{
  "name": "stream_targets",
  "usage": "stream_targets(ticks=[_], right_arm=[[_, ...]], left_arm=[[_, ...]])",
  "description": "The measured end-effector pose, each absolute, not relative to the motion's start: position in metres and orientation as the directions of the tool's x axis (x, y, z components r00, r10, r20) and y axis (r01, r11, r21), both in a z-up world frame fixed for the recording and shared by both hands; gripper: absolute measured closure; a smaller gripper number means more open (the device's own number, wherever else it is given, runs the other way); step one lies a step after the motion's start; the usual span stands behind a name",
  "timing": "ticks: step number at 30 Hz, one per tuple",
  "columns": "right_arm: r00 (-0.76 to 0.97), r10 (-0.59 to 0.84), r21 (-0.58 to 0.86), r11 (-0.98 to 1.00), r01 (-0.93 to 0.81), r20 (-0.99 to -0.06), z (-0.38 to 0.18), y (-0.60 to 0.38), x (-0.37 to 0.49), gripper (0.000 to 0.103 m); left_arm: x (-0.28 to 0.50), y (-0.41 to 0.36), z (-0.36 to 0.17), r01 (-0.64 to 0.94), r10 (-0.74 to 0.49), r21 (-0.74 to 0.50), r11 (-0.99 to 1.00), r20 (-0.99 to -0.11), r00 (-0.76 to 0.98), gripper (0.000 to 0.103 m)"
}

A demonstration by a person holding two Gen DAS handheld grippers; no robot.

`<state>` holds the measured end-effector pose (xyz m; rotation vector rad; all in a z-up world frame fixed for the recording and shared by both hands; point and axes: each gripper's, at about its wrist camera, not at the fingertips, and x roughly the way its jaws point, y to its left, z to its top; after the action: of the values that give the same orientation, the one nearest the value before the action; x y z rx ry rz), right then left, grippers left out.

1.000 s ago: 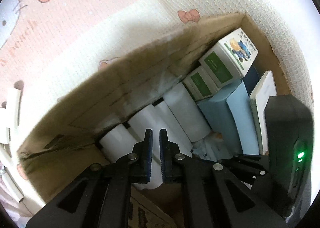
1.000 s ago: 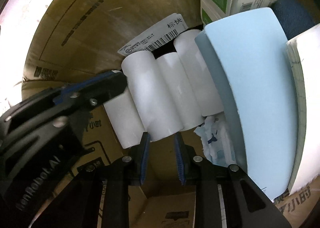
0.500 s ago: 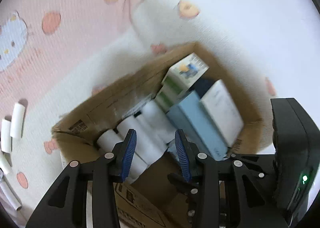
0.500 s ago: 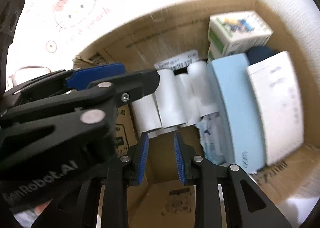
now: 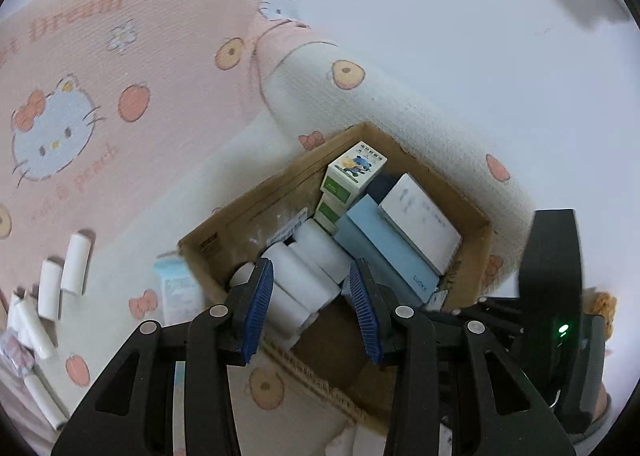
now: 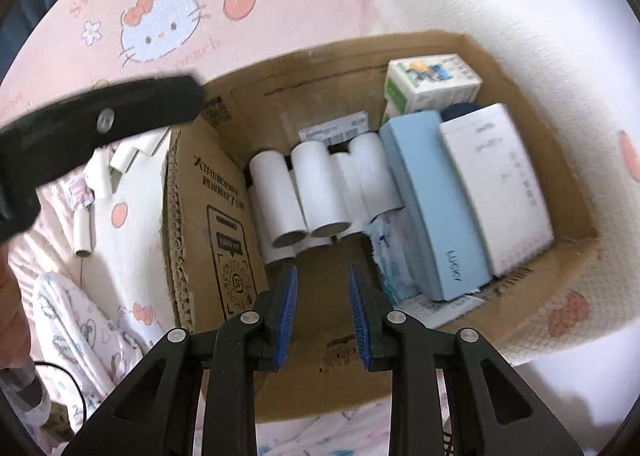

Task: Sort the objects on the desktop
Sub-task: 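Move the left tool over to the pile of white tubes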

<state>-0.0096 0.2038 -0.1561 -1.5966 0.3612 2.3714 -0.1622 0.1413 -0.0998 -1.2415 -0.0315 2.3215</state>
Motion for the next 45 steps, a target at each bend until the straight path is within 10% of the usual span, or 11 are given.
stream_targets(ticks=[16,39,45], right_arm=[[-0.587,0.275,-0.244,-0.961,-0.133,-0.761,-0.105,0.071,-0.002,0.08],[-0.712,0.033,-0.109,-0.992,0.062,-0.701,-0.126,0.003,-0.051,0.08],[-0.663,-0.067,0.004,-0.995,0.097,-0.745,-0.145,-0.003,-0.082,0.08]], left_arm=[[-0.092,-0.004,-0.132,-0.188,0.255,-0.178,-0.966,-0.781,-0.57,0.059],[-0.04,-0.09,-0.197,0.049,-0.064,0.042,-0.998,-0.793,-0.606,0.059],[-0.051,-0.143,-0.201,0.167,-0.042,-0.067,-0.984,-0.817,-0.575,0.059]])
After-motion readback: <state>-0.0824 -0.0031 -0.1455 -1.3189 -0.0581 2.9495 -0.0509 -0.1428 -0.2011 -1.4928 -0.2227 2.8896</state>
